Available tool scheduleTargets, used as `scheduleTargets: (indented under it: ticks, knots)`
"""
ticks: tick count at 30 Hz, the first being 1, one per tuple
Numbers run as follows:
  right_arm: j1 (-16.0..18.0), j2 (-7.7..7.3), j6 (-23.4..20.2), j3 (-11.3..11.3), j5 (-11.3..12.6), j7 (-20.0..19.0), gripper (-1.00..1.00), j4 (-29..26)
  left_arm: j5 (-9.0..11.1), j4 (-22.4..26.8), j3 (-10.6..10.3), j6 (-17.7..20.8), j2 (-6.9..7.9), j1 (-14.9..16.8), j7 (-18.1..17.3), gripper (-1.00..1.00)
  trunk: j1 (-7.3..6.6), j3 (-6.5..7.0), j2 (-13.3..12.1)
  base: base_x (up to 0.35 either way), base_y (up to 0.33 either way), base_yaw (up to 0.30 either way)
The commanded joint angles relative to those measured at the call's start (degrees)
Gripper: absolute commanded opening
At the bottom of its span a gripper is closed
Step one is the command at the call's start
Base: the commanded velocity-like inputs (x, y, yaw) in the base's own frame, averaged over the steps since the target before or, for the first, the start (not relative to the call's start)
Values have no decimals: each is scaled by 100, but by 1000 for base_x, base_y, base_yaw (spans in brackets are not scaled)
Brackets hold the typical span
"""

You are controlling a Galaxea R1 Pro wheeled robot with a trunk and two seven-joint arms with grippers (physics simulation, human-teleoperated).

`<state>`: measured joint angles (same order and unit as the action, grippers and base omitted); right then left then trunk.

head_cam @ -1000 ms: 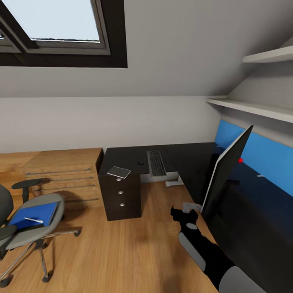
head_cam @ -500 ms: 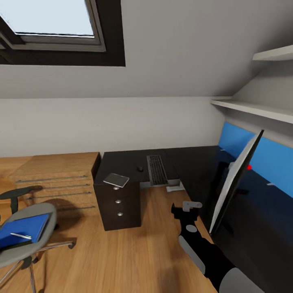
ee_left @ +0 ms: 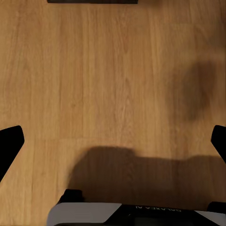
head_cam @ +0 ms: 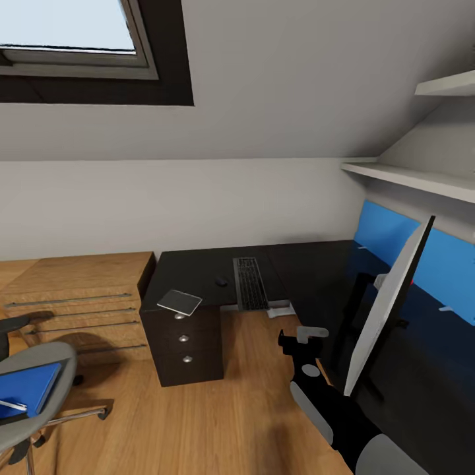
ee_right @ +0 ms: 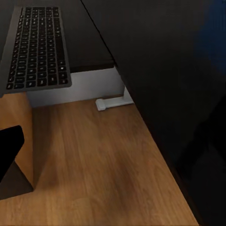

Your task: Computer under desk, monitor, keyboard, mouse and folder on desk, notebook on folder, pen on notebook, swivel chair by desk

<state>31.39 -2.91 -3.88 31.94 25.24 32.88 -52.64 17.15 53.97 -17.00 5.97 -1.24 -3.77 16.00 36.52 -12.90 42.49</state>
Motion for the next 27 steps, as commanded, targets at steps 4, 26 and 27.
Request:
scheduleTargets:
  ticks: [4,26,27]
  knots:
    - [7,-8,-41,19,28,51,100,-5,43,15,-13,26,1,-1,38,100,2,0,7,17,-10,-172]
    - [7,13,-34,14,56,52,100,121,43,17,-14,27,1,-1,43,100,2,64,7,2,-1,-238]
    - [7,12,-34,11,56,52,100,126,43,17,-14,27,1,-1,43,100,2,67,7,0,0,-248]
